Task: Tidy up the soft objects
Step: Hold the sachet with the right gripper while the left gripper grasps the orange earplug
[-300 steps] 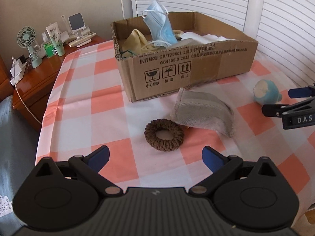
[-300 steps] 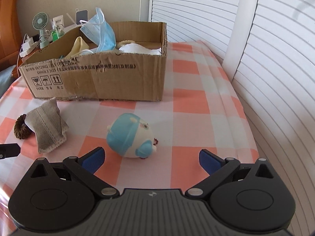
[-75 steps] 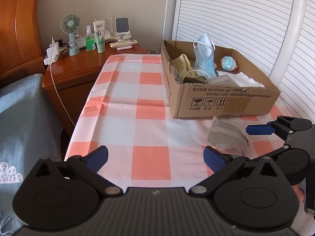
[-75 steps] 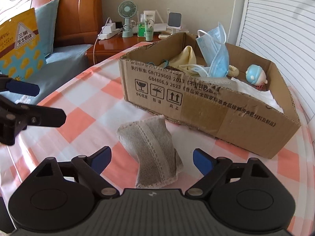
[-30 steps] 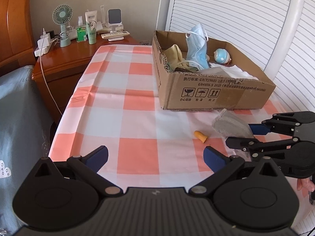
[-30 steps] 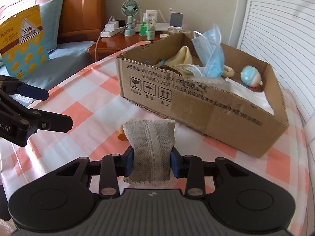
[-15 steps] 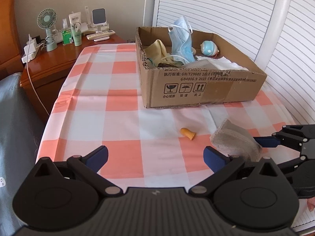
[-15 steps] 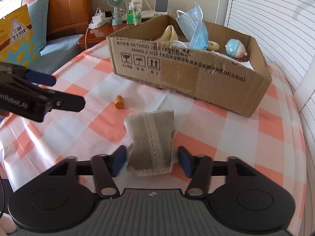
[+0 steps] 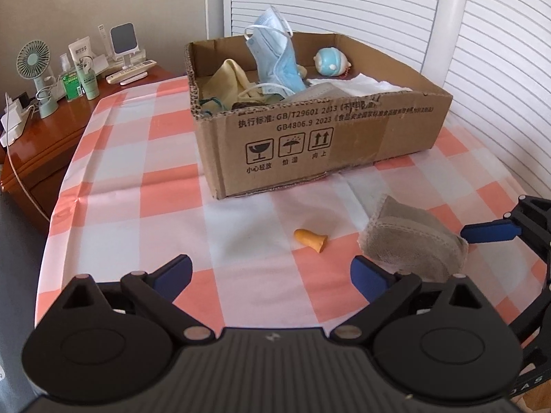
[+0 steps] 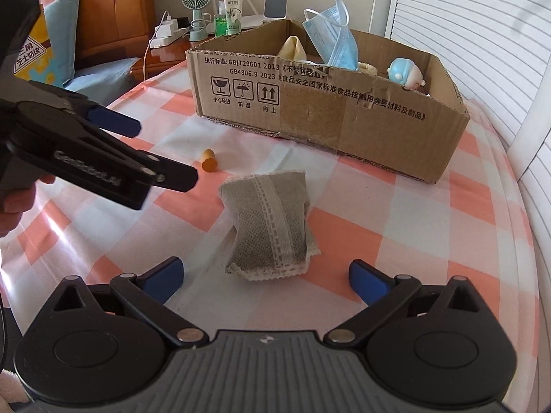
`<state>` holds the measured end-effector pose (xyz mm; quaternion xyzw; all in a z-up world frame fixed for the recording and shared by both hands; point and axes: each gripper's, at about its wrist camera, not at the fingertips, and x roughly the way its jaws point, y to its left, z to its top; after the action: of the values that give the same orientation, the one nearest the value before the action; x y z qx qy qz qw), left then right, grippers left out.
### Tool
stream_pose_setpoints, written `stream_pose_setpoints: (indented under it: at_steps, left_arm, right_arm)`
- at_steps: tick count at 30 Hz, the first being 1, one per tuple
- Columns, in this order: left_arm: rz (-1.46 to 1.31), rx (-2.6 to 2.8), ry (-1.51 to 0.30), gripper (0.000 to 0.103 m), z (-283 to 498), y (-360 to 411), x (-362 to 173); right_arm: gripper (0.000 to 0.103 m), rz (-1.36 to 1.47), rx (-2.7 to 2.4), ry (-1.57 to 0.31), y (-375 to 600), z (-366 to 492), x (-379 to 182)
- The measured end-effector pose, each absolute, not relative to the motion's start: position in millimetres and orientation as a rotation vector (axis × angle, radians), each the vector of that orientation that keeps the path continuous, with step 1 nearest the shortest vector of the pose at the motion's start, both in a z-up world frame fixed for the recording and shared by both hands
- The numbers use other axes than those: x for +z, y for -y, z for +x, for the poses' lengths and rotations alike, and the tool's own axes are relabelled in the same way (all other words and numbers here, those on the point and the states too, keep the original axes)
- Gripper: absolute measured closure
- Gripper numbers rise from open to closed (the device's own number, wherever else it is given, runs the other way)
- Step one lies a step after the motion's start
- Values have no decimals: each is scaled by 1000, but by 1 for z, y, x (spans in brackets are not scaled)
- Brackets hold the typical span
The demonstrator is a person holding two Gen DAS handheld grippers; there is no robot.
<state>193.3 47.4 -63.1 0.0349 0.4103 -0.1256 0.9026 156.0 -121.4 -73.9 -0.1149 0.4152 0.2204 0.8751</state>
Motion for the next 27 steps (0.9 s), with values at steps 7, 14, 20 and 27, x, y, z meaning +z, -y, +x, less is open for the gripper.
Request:
stream_pose_setpoints:
  at_steps: [7,14,20,27]
  left_arm:
    - [128,-352,-809,53,204,-35,-68]
    - [158,-443,-790,78,209,-25,-67]
    - [146,-412,-805,83,204,-28,-65]
    - [62,-298,-844,83,191,-46,-62]
  right_arm:
    - [0,-240,469,-848,123,153,-75]
    - [0,-236,470,-831,126,149,-75]
    - [0,-238,467,-813,126,146,-76]
    - [0,-251,499,-793,120,150,-77]
